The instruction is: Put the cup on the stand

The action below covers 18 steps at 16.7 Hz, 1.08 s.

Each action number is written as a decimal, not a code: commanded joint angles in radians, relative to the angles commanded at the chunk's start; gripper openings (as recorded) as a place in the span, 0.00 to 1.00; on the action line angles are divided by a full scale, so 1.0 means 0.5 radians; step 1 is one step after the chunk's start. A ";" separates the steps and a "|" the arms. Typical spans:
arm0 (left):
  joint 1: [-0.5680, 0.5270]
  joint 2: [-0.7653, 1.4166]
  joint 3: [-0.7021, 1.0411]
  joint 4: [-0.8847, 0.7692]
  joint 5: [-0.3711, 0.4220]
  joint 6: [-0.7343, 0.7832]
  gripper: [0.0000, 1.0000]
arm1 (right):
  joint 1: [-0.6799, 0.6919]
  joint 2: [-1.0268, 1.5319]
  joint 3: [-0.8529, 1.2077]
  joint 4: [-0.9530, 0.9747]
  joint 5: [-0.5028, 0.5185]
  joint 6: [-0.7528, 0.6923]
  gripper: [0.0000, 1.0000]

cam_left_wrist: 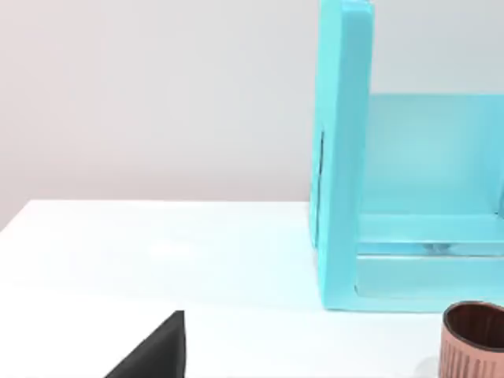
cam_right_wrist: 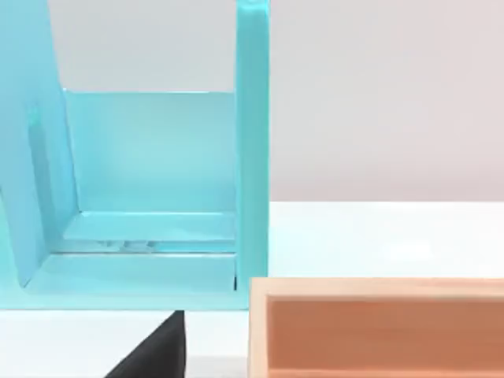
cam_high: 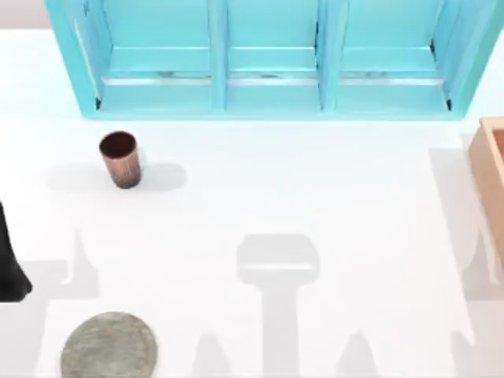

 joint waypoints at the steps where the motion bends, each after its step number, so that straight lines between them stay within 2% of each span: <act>1: 0.000 0.000 0.000 0.000 0.000 0.000 1.00 | 0.000 0.000 0.000 0.000 0.000 0.000 1.00; 4: -0.008 0.048 0.023 -0.032 0.001 0.039 1.00 | 0.000 0.000 0.000 0.000 0.000 0.000 1.00; 8: -0.051 0.401 0.232 -0.227 0.000 0.285 1.00 | 0.000 0.000 0.000 0.000 0.000 0.000 1.00; 13: -0.141 1.172 0.729 -0.649 0.007 0.771 1.00 | 0.000 0.000 0.000 0.000 0.000 0.000 1.00; 18: -0.247 2.050 1.371 -1.182 0.022 1.333 1.00 | 0.000 0.000 0.000 0.000 0.000 0.000 1.00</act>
